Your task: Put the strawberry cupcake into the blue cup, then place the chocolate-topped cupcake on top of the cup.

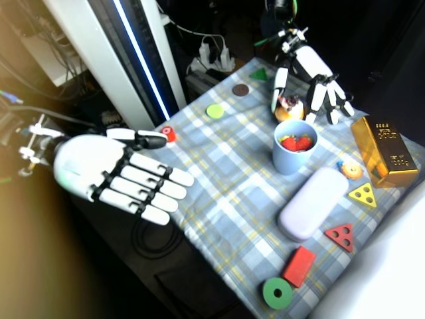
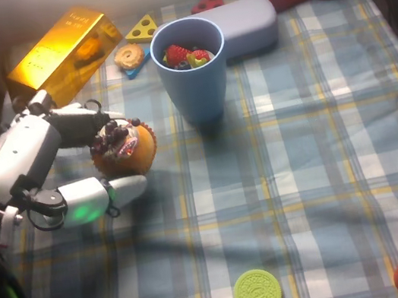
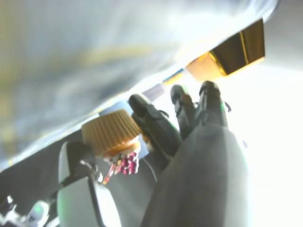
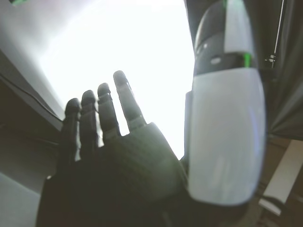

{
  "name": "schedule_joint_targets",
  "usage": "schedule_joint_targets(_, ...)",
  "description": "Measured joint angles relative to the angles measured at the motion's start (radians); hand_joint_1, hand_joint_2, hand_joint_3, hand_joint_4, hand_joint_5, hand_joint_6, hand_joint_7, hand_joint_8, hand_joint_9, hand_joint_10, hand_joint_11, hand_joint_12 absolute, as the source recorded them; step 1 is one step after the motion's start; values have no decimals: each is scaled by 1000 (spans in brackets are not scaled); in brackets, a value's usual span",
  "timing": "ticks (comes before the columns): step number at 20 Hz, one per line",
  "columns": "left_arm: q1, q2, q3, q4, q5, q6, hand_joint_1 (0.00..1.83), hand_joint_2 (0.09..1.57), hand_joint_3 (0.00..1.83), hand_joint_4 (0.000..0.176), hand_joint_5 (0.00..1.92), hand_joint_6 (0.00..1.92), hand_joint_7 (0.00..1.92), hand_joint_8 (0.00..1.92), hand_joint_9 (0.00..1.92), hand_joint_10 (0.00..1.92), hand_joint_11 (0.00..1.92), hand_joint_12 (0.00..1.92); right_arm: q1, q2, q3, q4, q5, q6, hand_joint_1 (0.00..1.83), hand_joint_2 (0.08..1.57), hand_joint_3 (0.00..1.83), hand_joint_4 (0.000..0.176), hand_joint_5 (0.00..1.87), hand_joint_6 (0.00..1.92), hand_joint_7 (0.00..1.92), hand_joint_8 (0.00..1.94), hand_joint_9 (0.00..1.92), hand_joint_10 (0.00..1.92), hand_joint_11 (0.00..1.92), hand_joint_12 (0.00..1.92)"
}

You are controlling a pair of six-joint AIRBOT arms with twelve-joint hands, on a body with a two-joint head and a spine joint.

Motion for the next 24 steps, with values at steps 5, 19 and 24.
schedule_joint_targets(5,-47,63,-29,50,-24,2,876,980,7,68,907,1,963,2,379,1,0,0,-4,0,-4,5,2,1,265,899,0,50,89,3,38,2,0,0,0,0)
schedule_joint_targets(19,-169,80,-6,137,-39,1,1047,970,0,73,914,2,821,2,359,0,0,0,-12,-2,-4,14,5,1,282,898,0,0,95,1,83,7,32,8,28,14)
schedule_joint_targets(24,-236,20,47,165,30,1,1054,947,0,81,955,6,896,10,403,5,11,4,-14,-7,-4,13,4,1,315,865,0,2,74,0,92,1,45,3,35,22)
